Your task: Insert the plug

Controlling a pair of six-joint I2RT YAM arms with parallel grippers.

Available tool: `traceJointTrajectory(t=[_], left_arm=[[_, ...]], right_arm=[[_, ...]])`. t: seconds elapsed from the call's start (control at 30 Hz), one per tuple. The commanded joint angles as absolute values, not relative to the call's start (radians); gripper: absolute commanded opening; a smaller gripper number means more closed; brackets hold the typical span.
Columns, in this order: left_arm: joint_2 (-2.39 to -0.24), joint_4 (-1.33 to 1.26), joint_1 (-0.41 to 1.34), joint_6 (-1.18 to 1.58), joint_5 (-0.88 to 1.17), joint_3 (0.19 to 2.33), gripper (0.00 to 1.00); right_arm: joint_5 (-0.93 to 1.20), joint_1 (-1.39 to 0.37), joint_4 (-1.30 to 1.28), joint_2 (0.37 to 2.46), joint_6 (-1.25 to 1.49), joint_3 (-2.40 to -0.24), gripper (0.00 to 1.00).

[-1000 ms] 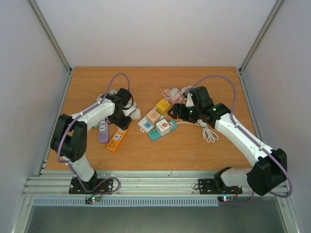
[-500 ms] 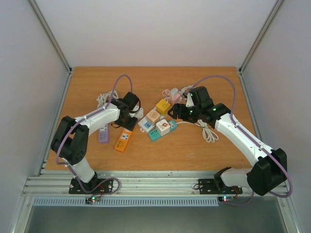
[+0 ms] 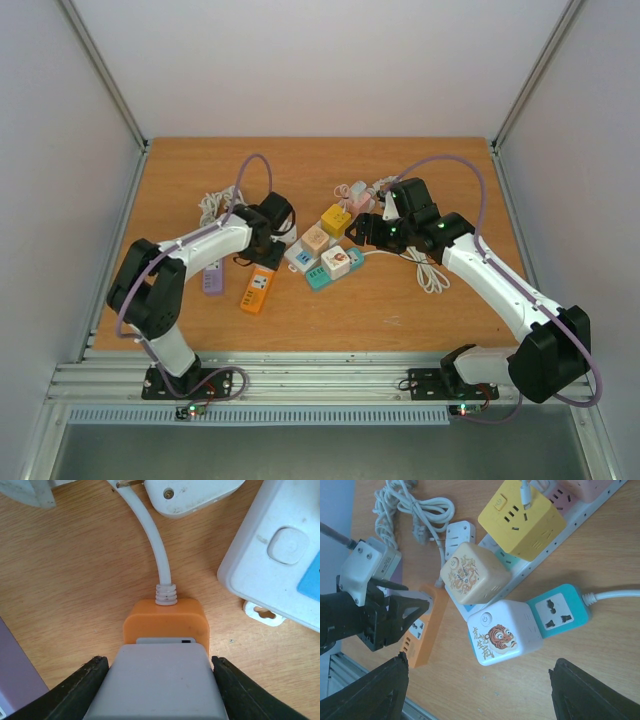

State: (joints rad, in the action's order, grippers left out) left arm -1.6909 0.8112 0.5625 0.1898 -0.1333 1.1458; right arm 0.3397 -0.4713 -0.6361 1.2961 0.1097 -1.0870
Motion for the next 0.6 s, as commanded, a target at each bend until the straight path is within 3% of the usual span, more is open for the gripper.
traceJointTrajectory(t=[0.0,0.17,0.47,0.57], left_arm=[[-1.736,0.869,0.566,0.242,-0.137,1.195,0.61],[-1.693,0.891,0.566,0.265,-0.141,1.246,0.77],[-1.572,0.886,0.56,0.297,-0.222,1.269,0.91],[-1.515,0.825,0.558,0.271,-0.215,1.26,0.99]], right_arm=[[0.34,-0.477,-0.631,1.272,0.099,-1.087,0.78],[0.334,-0.477,-0.635,1.263,0.1,-1.086,0.79],[0.331,-0.477,-0.65,1.258,0.1,-1.094,0.79],[0.322,-0.477,-0.658,1.258,0.098,-1.099,0.79]])
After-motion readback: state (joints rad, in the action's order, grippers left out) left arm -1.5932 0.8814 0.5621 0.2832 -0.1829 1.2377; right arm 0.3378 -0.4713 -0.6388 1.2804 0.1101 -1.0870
